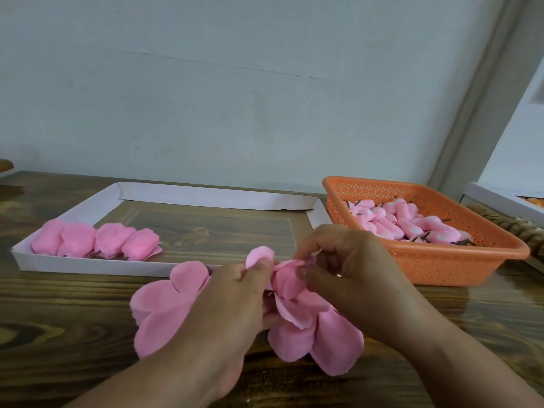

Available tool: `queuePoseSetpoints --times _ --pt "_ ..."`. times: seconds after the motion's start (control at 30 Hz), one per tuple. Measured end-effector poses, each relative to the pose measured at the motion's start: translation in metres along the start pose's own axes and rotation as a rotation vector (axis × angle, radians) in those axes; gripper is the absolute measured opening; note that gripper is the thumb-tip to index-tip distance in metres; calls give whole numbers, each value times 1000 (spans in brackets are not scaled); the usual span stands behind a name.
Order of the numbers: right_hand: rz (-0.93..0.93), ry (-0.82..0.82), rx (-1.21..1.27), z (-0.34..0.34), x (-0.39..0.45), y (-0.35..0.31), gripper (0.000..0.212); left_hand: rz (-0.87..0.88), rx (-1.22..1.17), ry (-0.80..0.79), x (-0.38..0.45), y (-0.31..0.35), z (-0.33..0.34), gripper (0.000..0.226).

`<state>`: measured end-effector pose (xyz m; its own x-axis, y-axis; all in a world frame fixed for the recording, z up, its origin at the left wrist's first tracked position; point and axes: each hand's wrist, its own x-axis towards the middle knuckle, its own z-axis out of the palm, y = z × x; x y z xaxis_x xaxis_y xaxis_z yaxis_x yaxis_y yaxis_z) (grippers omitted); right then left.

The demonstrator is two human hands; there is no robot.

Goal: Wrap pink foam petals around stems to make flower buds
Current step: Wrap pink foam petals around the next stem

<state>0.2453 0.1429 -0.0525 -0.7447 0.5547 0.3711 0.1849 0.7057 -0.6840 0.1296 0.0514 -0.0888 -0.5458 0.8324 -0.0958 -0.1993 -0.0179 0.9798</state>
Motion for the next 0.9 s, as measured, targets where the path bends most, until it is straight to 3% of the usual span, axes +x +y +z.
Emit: queuePoseSetpoints --times 0.23,0.37,0.53,0.67,0.9 --pt "-61 2 -16 -2 0 0 21 -61 -165 44 -2 7 1 28" --pt "-94 26 -55 1 -1 -2 21 -13 -97 59 -1 4 0 31" --pt "-86 114 8 0 -2 -2 24 94 18 175 2 -2 -1 12" --pt "-81 165 64 1 -2 -3 23 148 8 82 -2 -1 -2 24" --pt "-65 189 116 4 -1 -1 18 113 36 243 -7 6 2 30"
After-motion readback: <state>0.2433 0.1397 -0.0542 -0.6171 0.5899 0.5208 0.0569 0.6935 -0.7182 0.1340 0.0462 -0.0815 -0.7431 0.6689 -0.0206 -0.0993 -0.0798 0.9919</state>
